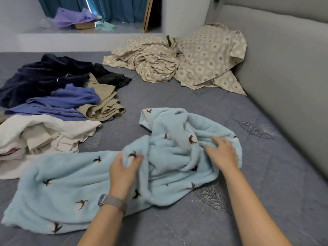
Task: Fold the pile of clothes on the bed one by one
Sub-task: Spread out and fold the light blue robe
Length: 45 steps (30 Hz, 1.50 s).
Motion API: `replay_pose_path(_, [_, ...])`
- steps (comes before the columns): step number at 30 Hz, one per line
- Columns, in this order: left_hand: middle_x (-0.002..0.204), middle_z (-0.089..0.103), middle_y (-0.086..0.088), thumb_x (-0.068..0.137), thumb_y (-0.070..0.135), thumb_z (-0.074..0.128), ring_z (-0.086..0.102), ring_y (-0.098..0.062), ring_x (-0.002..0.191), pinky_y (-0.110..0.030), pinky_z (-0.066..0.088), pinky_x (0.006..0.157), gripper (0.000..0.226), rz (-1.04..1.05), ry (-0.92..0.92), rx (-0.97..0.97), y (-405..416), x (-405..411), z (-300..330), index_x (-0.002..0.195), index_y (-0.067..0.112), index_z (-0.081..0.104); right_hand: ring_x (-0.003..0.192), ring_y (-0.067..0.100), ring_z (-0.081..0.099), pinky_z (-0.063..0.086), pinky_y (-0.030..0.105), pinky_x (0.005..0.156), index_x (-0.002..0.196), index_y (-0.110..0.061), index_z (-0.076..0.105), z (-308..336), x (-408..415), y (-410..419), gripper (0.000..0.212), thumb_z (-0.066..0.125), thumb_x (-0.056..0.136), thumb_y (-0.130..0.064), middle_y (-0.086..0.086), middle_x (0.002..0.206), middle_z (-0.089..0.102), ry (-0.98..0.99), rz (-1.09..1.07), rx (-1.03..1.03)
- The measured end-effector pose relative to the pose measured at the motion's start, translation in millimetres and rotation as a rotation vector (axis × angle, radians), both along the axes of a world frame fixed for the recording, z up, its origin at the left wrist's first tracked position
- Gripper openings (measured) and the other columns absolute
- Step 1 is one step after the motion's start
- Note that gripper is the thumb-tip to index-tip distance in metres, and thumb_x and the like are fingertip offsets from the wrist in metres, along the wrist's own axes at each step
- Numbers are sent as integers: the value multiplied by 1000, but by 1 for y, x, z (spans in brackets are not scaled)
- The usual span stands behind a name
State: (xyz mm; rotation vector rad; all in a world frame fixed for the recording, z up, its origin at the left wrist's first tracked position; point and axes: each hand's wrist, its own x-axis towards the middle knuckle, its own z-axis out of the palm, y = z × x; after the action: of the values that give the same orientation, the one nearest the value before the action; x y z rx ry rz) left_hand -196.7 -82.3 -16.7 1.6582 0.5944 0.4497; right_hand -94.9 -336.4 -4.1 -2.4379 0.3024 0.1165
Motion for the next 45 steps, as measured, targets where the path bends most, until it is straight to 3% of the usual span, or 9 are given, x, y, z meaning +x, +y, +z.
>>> replay_pose_path(4, [86, 62, 10, 88, 17, 67, 60, -1, 76, -17, 51, 69, 16, 406, -223, -245, 13, 3, 13, 84, 27, 56, 139, 34, 16, 25, 48, 110, 141, -37, 32, -13, 0, -10, 87, 78, 68, -52, 13, 151, 14, 16, -102, 86])
replay_pose_path(12, [127, 50, -20, 66, 16, 78, 39, -42, 130, -56, 32, 109, 67, -149, 49, 1035, -25, -16, 3, 122, -2, 46, 98, 39, 60, 36, 32, 69, 117, -2, 47, -32, 2, 13, 38, 60, 92, -27, 22, 108, 64, -255, -5, 75])
replay_pose_path(19, [146, 39, -12, 63, 44, 74, 42, -28, 133, -49, 28, 111, 91, -709, -104, 1366, -104, -33, -21, 139, 7, 39, 96, 18, 57, 42, 29, 81, 108, -12, 56, -24, -18, -5, 18, 50, 97, -24, 8, 104, 63, -374, -358, 602])
replay_pose_path(23, [127, 59, -19, 49, 32, 86, 57, -32, 120, -63, 35, 97, 95, -649, 282, 1345, -90, -22, -48, 134, 33, 44, 66, 3, 51, 38, 23, 62, 96, -16, 43, -1, -54, -31, 6, 49, 97, -15, -9, 76, 54, -727, -540, 592])
replay_pose_path(26, [118, 65, -17, 43, 5, 82, 61, -30, 115, -67, 36, 95, 91, -642, 400, 1364, -80, -16, -52, 120, 42, 52, 85, 28, 54, 35, 32, 68, 98, -12, 50, -23, -65, -60, 7, 51, 92, -14, 10, 94, 62, -215, -476, 292])
replay_pose_path(30, [146, 41, -17, 71, 42, 53, 37, -27, 138, -63, 4, 112, 60, -812, 518, 1346, -91, -25, -27, 131, 45, 47, 112, 33, 47, 44, 39, 92, 98, -27, 61, -28, -58, -85, 16, 54, 84, -25, 6, 115, 54, 157, -83, -224])
replay_pose_path(37, [116, 61, -4, 76, 39, 54, 59, -24, 101, -39, 54, 74, 48, -548, -192, 1235, -115, 11, 6, 120, 21, 59, 125, 33, 39, 30, 42, 109, 135, -10, 48, -39, -11, -51, 50, 51, 86, -20, 12, 142, 43, -233, 335, -266])
replay_pose_path(41, [139, 44, -20, 77, 42, 65, 50, -37, 121, -57, 44, 91, 80, -615, 37, 1396, -131, 74, 1, 142, 43, 19, 130, 31, 37, 34, 43, 108, 139, -12, 41, -46, 7, -35, 56, 59, 88, -27, 13, 144, 41, -407, 230, -89])
replay_pose_path(45, [101, 39, -8, 97, 29, 19, 51, -26, 85, -36, 42, 66, 57, -898, 43, 1472, -135, 107, -1, 142, 60, 5, 109, 31, 54, 43, 37, 86, 110, -13, 60, -51, 8, -26, 29, 64, 84, -27, 9, 111, 64, -286, 143, -155])
